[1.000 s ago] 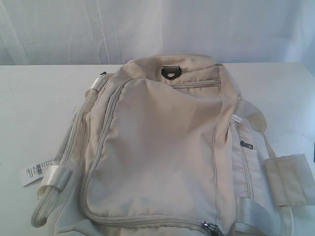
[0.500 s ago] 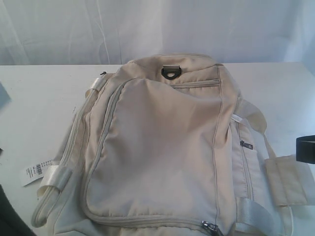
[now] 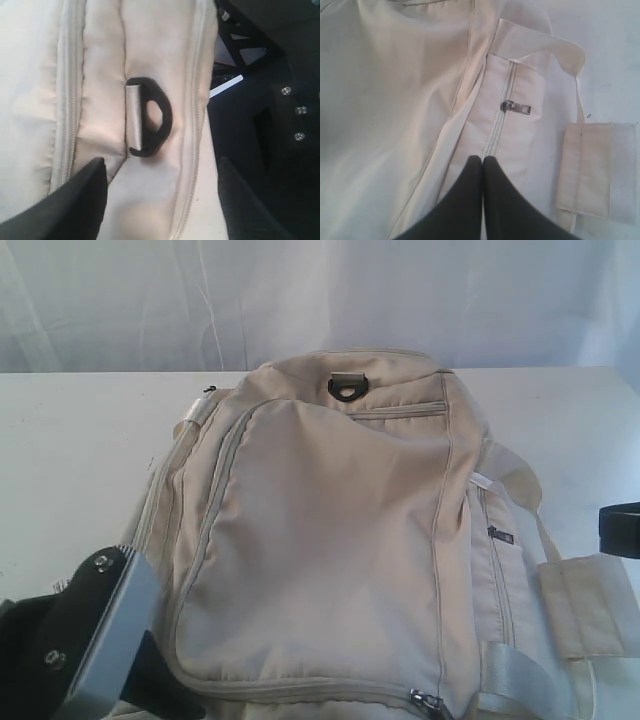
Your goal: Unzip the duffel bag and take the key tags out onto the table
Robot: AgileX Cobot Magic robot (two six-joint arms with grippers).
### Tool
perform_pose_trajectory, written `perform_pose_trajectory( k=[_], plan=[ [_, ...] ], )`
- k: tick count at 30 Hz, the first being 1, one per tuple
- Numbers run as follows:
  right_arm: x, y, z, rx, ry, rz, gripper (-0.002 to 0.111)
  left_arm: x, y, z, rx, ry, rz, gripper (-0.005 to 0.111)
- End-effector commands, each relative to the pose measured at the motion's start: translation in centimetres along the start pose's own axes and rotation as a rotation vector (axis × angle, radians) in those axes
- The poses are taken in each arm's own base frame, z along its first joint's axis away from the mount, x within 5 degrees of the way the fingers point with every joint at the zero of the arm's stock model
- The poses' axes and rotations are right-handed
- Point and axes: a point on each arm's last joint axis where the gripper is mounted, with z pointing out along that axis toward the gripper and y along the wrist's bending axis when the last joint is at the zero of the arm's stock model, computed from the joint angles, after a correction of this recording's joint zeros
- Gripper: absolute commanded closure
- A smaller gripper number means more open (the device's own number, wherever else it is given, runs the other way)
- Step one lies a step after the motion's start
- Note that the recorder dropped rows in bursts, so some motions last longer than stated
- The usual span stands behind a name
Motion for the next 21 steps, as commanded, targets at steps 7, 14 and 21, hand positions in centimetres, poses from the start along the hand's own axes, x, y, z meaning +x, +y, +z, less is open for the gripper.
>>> perform_pose_trajectory(
  k=[7, 14, 21],
  plan=[
    [-0.2, 0.0, 0.0, -0.002, -0.022, -0.011, 0.108, 1.8, -0.3, 2.8, -0.021, 0.052, 0.047, 0.056],
    [-0.1, 0.0, 0.1, 0.000, -0.023, -0.010, 0.108, 3.8, 0.9, 2.6, -0.168, 0.258, -0.039, 0.104],
    [0.0, -0.1, 0.2, 0.002, -0.022, -0.015, 0.108, 6.0, 2.7, 0.4, -0.347, 0.625, -0.002, 0.107]
  ],
)
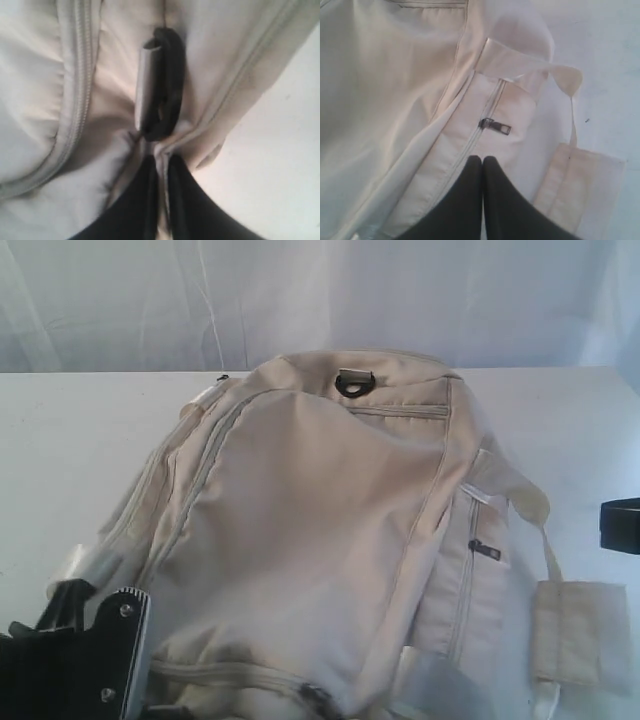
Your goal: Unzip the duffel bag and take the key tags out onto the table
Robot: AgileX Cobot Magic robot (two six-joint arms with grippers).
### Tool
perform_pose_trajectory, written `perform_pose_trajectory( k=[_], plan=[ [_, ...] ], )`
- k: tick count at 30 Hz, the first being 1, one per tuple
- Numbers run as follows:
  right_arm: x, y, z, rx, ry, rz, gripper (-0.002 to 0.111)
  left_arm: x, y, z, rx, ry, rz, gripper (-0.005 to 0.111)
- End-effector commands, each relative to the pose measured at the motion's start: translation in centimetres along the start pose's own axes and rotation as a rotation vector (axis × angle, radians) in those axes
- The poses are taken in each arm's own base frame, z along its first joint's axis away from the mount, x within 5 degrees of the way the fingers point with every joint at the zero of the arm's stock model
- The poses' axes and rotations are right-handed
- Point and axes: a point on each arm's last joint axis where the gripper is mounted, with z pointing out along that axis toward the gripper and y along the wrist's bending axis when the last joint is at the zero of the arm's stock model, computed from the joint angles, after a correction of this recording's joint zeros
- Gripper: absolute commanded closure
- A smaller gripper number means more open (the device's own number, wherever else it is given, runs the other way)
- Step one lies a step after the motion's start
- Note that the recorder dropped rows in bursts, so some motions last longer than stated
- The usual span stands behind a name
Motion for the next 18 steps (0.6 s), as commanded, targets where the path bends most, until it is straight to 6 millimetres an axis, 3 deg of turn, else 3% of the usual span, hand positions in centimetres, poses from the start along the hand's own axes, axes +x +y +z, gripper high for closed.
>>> perform_pose_trajectory(
  k=[1, 5, 9, 11, 15, 18],
  plan=[
    [0.1, -0.1, 0.2, 0.002, -0.010, -0.014, 0.108, 2.1, 2.0, -1.0, -0.176, 0.286, -0.035, 0.107],
    [0.3, -0.1, 0.3, 0.004, -0.008, -0.013, 0.108, 3.7, 4.6, -3.1, -0.507, 0.510, -0.165, 0.107],
    [0.3, -0.2, 0.5, 0.008, -0.018, -0.032, 0.108, 3.8, 6.2, -4.7, -0.759, 0.498, -0.344, 0.103],
    [0.4, -0.3, 0.6, 0.013, -0.033, -0.033, 0.108, 3.6, 6.3, -4.9, -0.770, 0.476, -0.383, 0.092],
    [0.4, -0.4, 1.0, 0.011, -0.037, -0.039, 0.107, 3.3, 6.2, -4.8, -0.732, 0.446, -0.446, 0.056],
    [-0.4, -0.2, 1.3, -0.009, -0.034, -0.055, 0.098, 2.7, 6.0, -5.5, -0.705, 0.384, -0.649, 0.040]
  ],
)
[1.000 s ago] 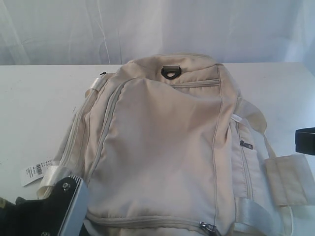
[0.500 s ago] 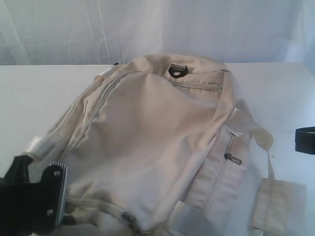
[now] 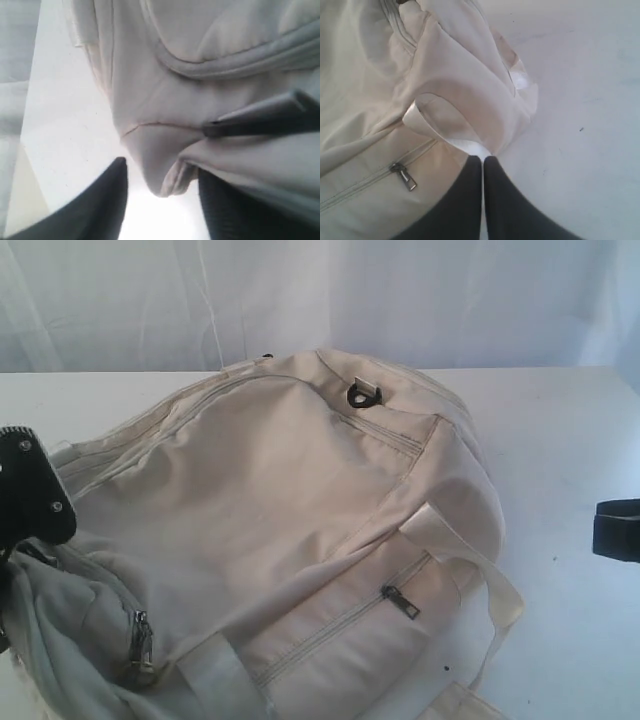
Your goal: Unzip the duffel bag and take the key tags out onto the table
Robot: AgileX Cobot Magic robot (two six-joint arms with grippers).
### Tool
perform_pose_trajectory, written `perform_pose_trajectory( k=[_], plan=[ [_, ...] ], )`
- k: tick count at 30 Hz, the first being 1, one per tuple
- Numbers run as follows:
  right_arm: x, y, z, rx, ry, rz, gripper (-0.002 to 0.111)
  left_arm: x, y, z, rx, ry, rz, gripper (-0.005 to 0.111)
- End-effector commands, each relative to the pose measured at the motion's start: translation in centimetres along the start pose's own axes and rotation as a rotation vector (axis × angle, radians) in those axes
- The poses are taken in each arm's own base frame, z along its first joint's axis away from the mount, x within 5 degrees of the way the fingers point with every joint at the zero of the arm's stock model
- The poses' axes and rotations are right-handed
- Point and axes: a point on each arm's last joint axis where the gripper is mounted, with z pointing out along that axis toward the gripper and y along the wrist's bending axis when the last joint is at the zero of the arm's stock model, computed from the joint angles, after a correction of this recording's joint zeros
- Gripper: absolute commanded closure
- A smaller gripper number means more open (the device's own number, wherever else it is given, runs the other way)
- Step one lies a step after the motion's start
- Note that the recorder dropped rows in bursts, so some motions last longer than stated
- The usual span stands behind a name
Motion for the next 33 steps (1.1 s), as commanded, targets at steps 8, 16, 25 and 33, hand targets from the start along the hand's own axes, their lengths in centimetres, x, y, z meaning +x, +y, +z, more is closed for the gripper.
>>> perform_pose_trajectory(
  k=[8, 16, 25, 33],
  plan=[
    [-6.2, 1.0, 3.3, -0.083, 0.010, -0.068, 0.052, 0.3, 3.9, -5.2, 0.093, 0.060, -0.597, 0.044],
    [-12.3, 1.5, 9.8, -0.187, 0.107, -0.131, 0.050, 1.6, 3.9, -6.4, 0.145, -0.005, -0.668, 0.045],
    [-15.8, 3.1, 18.3, -0.275, 0.139, -0.268, 0.050, 1.7, 3.3, -6.2, 0.178, -0.072, -0.682, 0.045],
    [-14.4, 1.9, 23.8, -0.249, 0.293, -0.210, 0.062, 1.4, 3.2, -6.3, 0.205, -0.104, -0.692, 0.045]
  ],
)
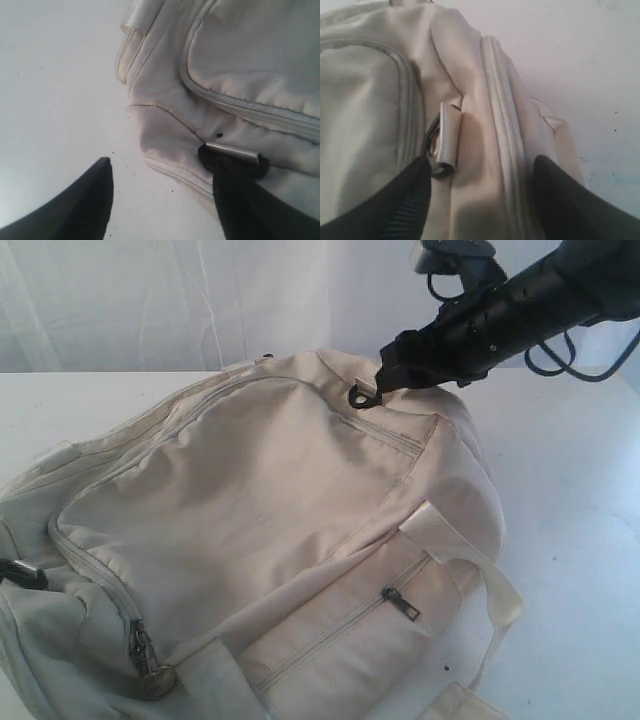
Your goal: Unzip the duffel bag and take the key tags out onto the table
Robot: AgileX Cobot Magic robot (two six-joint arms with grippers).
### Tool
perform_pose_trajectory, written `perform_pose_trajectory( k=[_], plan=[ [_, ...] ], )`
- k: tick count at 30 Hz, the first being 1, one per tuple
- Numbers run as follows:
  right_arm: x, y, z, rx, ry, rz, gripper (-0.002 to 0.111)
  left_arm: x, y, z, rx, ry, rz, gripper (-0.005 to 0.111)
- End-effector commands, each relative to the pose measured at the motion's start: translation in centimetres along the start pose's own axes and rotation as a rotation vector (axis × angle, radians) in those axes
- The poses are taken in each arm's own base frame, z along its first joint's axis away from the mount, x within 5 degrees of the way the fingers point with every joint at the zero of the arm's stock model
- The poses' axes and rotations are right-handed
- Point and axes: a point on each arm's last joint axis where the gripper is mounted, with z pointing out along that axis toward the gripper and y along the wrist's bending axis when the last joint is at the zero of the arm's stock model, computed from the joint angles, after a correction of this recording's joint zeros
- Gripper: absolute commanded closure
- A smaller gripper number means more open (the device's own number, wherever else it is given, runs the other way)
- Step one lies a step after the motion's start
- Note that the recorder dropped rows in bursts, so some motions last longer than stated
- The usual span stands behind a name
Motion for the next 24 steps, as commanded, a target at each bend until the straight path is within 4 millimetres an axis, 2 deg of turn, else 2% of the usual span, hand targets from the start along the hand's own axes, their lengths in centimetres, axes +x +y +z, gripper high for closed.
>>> perform_pose_trajectory(
  k=[1, 4, 8, 13, 19, 24],
  plan=[
    [0.8, -0.5, 1.4, -0.007, 0.094, 0.049, 0.071, 0.1, -0.2, -0.1, 0.025, -0.008, -0.017, 0.045],
    [1.1, -0.8, 0.8, 0.035, 0.148, 0.049, 0.107, 0.2, -0.3, 0.0, 0.034, -0.005, 0.000, 0.045],
    [1.4, -1.8, -1.2, 0.166, 0.215, 0.104, 0.108, 0.6, -0.4, 0.3, 0.029, 0.010, 0.027, 0.045],
    [3.1, -2.7, -4.0, 0.269, 0.315, 0.178, 0.108, 0.6, -0.3, 0.4, 0.022, 0.004, 0.035, 0.045],
    [5.3, -1.7, -7.5, 0.288, 0.304, 0.197, 0.108, 0.5, -0.3, 0.4, 0.018, 0.001, 0.039, 0.045],
    [8.7, -0.2, -9.1, 0.287, 0.346, 0.223, 0.108, 0.4, -0.1, 0.4, 0.001, -0.010, 0.052, 0.045]
  ],
)
